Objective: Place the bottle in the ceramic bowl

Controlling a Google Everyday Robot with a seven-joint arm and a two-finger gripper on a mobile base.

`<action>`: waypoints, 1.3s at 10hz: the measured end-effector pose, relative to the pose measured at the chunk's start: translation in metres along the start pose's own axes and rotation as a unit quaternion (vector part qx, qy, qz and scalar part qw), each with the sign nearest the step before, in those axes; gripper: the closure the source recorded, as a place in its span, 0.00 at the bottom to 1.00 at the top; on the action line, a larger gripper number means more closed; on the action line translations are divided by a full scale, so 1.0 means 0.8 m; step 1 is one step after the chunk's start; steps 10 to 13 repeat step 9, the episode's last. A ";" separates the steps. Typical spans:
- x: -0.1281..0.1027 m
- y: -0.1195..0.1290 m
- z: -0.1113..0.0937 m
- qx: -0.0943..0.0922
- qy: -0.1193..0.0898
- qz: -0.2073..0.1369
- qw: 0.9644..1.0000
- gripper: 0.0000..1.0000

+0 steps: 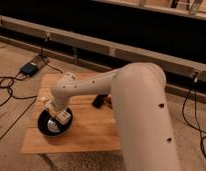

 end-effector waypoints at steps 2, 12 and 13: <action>0.000 0.003 0.001 -0.006 0.001 -0.006 1.000 0.20; -0.005 0.004 -0.010 -0.023 -0.011 -0.001 1.000 0.20; -0.005 0.004 -0.010 -0.023 -0.011 -0.001 1.000 0.20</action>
